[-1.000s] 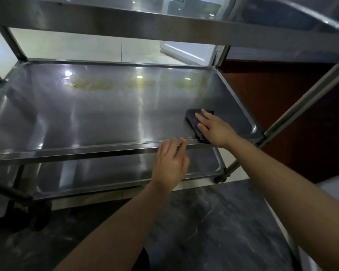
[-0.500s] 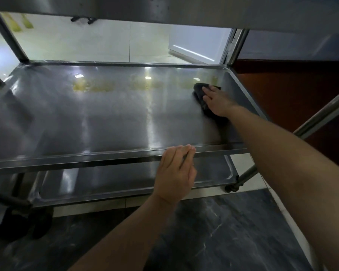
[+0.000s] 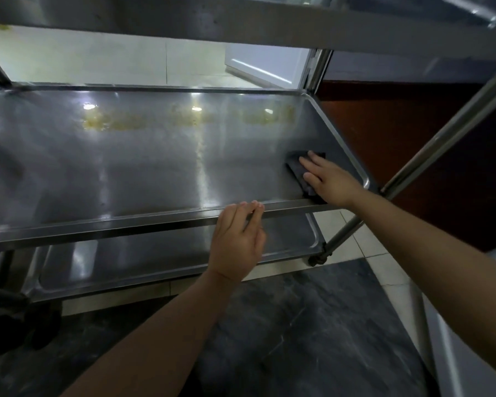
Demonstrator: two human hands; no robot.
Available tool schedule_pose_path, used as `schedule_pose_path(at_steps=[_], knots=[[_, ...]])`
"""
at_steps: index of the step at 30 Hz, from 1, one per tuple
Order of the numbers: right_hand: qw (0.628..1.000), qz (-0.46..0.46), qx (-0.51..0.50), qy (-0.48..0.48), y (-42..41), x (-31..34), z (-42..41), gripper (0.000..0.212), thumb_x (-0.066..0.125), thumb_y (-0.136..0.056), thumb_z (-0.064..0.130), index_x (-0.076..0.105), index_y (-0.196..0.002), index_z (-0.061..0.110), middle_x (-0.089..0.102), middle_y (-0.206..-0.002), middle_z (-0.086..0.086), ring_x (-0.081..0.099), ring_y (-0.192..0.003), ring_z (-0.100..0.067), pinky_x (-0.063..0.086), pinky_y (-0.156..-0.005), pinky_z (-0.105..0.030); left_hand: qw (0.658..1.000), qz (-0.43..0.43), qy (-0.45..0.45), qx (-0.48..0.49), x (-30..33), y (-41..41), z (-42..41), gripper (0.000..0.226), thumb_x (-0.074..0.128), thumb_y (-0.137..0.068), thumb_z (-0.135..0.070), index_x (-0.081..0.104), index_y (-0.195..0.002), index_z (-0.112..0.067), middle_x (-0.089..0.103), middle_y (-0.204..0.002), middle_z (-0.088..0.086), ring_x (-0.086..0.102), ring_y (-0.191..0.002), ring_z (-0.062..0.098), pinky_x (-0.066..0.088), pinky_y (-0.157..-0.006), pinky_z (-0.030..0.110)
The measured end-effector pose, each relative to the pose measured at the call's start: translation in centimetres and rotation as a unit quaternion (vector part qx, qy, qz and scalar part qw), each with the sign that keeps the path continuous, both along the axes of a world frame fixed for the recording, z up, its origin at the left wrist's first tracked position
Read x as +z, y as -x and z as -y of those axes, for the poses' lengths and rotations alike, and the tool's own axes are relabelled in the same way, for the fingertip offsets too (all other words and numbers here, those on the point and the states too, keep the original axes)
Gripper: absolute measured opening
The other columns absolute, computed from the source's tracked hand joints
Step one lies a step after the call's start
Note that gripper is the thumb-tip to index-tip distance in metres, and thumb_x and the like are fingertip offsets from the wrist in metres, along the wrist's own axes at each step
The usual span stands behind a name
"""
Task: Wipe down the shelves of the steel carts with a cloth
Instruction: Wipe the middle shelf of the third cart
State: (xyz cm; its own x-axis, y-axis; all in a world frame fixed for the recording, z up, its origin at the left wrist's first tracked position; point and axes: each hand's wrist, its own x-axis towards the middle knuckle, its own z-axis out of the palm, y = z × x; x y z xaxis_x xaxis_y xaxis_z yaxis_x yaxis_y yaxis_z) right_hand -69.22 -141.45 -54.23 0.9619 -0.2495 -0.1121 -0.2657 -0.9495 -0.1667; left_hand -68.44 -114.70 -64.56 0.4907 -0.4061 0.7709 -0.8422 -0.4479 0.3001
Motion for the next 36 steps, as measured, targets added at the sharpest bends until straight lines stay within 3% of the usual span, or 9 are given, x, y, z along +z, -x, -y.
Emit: schedule_pose_path(at_steps=[7,14,21,25,32,36], knots=[[1.0,0.008,-0.015,0.026,-2.0,-0.4,1.7,0.052,0.028,-0.108,0.044,0.021,-0.158,0.035,0.008,-0.168,0.008,0.019,-0.152,-0.025,0.027,-0.117,-0.047,1.0,0.001,0.0,0.004,0.1,0.3,0.2,0.034,0.054,-0.097,-0.01,0.068,-0.125,0.004,0.068,-0.119,0.018,0.064,-0.108,0.034,0.048,-0.1,0.047],[0.999,0.005,-0.053,0.013,-10.2,-0.2,3.9,0.052,0.027,-0.109,0.039,0.021,-0.16,0.027,0.007,-0.169,0.0,0.014,-0.153,-0.03,0.014,-0.122,-0.039,0.997,0.039,-0.053,0.038,-1.7,-0.1,1.0,0.037,0.058,-0.095,-0.009,0.065,-0.129,0.004,0.066,-0.124,0.02,0.063,-0.114,0.033,0.046,-0.105,0.045],[0.998,0.03,-0.057,0.023,-13.9,-0.6,6.5,0.052,0.027,-0.109,0.038,0.023,-0.16,0.026,0.01,-0.168,-0.001,0.014,-0.153,-0.03,0.012,-0.123,-0.042,0.999,0.026,-0.011,0.014,-1.0,-0.4,0.7,0.038,0.058,-0.094,-0.012,0.067,-0.129,0.001,0.065,-0.127,0.016,0.057,-0.116,0.03,0.048,-0.103,0.044],[0.994,0.028,-0.103,0.035,-13.0,-1.0,9.7,0.052,0.026,-0.107,0.04,0.025,-0.158,0.027,0.013,-0.168,-0.002,0.021,-0.151,-0.032,0.021,-0.122,-0.044,0.999,0.028,-0.012,0.016,-1.0,-0.3,0.9,0.038,0.06,-0.093,-0.012,0.068,-0.128,0.001,0.066,-0.126,0.016,0.056,-0.116,0.029,0.048,-0.102,0.045],[0.994,0.023,-0.104,0.028,-7.7,-0.7,8.4,0.054,0.029,-0.107,0.045,0.027,-0.158,0.028,0.014,-0.168,-0.002,0.025,-0.149,-0.034,0.025,-0.119,-0.045,0.996,0.064,-0.051,0.04,-1.0,-0.3,0.8,0.038,0.057,-0.095,-0.012,0.066,-0.13,0.001,0.066,-0.125,0.017,0.061,-0.113,0.033,0.047,-0.104,0.045],[0.994,0.014,-0.108,0.018,-2.2,-0.6,6.6,0.066,0.031,-0.101,0.062,0.025,-0.158,0.029,0.012,-0.168,-0.001,0.023,-0.15,-0.032,0.024,-0.119,-0.048,0.999,0.039,-0.014,0.017,-0.2,0.2,0.7,0.035,0.059,-0.093,-0.008,0.068,-0.125,0.003,0.067,-0.12,0.018,0.061,-0.109,0.034,0.048,-0.099,0.046]])
